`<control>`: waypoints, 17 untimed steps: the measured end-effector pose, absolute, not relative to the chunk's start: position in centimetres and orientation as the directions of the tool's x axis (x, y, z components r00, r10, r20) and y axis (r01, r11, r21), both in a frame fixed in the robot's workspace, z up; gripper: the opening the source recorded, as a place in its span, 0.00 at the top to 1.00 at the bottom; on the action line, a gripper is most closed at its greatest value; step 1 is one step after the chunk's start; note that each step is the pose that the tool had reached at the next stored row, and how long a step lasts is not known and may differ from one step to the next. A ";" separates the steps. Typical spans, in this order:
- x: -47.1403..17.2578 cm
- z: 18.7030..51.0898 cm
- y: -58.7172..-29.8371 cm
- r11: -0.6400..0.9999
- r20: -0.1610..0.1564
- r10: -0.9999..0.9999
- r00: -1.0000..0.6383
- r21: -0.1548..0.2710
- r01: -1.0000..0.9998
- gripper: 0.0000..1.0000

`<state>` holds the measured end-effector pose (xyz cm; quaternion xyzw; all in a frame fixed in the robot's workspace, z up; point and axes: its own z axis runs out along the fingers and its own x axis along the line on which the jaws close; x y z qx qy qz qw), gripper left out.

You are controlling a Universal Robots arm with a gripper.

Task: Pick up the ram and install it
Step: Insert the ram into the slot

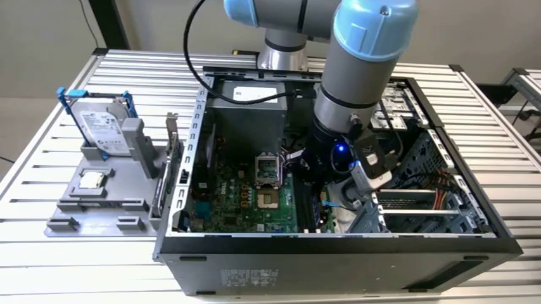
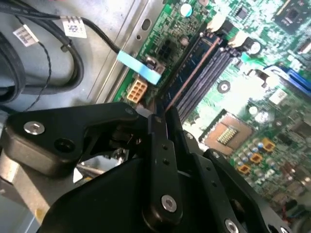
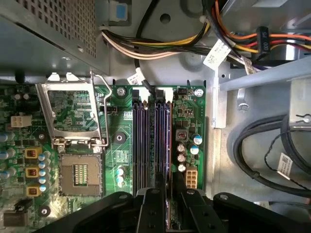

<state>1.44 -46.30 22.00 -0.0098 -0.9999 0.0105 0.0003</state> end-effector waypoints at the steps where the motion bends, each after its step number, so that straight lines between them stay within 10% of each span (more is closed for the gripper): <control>1: 1.4 22.5 -46.3 1.000 0.000 0.020 -1.000 -0.021 0.020 0.00; 16: 1.4 25.6 -46.3 1.000 0.000 0.020 -1.000 -0.022 0.020 0.00; 17: 1.4 25.6 -46.3 1.000 0.000 0.020 -1.000 -0.022 0.020 1.00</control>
